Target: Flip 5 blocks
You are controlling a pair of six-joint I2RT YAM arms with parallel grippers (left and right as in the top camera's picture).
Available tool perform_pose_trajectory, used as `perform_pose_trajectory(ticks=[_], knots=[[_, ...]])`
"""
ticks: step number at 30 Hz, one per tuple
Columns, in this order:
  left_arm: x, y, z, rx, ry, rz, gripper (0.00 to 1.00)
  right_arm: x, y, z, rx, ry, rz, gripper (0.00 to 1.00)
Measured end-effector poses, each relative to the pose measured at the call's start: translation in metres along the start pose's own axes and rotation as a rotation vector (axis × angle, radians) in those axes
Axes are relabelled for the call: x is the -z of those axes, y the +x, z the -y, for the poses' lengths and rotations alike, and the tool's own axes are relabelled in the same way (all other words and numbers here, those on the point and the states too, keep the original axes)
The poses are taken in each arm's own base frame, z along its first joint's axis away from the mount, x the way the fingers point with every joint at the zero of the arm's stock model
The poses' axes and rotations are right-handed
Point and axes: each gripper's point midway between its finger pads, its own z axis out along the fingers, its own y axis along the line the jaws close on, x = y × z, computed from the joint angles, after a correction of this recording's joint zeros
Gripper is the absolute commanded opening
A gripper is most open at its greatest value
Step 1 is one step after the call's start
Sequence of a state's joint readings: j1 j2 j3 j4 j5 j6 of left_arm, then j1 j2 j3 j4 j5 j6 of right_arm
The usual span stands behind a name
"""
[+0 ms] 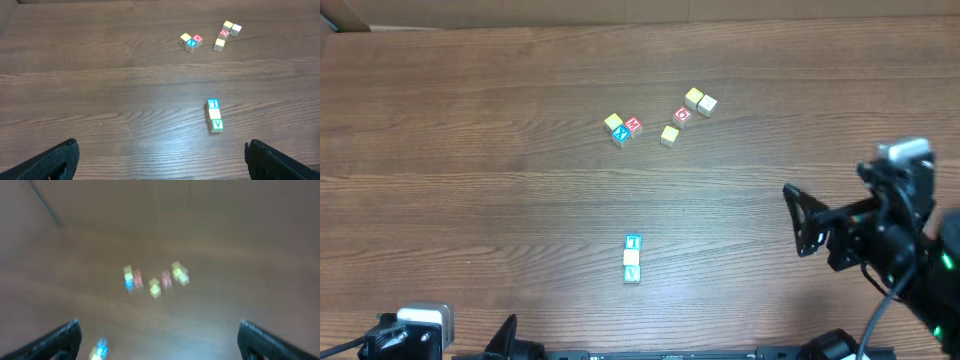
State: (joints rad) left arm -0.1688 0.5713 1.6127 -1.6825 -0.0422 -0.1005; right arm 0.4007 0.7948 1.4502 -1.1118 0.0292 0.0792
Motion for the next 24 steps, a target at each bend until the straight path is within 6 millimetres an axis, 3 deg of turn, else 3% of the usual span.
perform_pose_trajectory(ticks=[3,7,16,24], knots=[[0.0,0.0,0.0,0.0,0.0,-0.001,1.0,0.008,-0.001,-0.003,0.0,-0.039,0.162,1.0],[0.0,0.0,-0.001,0.0,-0.003,0.0,1.0,0.009,0.017,-0.008,0.007,-0.111,0.335,1.0],[0.0,0.0,-0.001,0.0,-0.007,-0.001,1.0,-0.046,0.1,0.004,0.065,-0.201,0.526,1.0],[0.0,0.0,-0.001,0.0,-0.007,0.0,1.0,-0.078,0.144,0.032,0.049,-0.129,0.496,1.0]])
